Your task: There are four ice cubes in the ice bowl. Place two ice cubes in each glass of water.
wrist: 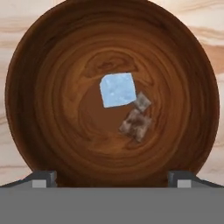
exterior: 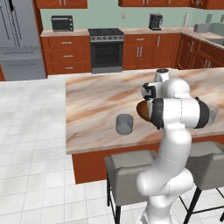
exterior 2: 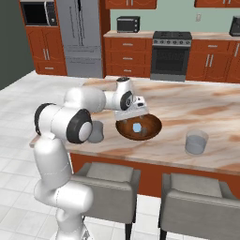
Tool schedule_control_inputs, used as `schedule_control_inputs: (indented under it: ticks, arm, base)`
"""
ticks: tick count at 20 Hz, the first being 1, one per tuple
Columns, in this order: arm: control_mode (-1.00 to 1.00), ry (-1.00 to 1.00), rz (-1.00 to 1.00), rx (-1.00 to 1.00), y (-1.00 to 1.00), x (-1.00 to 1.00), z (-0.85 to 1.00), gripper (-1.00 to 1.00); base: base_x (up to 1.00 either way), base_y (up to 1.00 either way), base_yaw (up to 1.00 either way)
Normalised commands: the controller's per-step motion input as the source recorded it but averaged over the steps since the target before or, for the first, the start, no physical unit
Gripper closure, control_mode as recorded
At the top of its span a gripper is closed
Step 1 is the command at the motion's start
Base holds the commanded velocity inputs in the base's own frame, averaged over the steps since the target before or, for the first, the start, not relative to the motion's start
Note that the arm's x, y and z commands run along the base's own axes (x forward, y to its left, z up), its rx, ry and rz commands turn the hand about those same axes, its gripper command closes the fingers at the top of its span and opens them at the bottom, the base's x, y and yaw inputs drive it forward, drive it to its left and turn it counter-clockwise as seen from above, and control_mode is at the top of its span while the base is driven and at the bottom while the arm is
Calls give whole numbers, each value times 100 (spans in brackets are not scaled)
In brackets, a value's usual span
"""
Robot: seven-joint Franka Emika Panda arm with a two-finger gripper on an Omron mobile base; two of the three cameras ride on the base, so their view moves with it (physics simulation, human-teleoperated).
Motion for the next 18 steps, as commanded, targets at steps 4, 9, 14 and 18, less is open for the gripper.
schedule_control_inputs:
  ticks: [4, 9, 14, 18]
  arm:
    - [-100, 5, 9, -1, 7, 33, -20, -100]
    - [-100, 12, 1, -4, 15, 34, -12, -100]
    - [-100, 7, 0, -1, 2, 43, -9, -100]
    - [-100, 0, 0, 0, -2, 37, -11, -100]
  base:
    - [0, 0, 0]
    - [0, 0, 0]
    - [0, 0, 0]
    - [0, 0, 0]
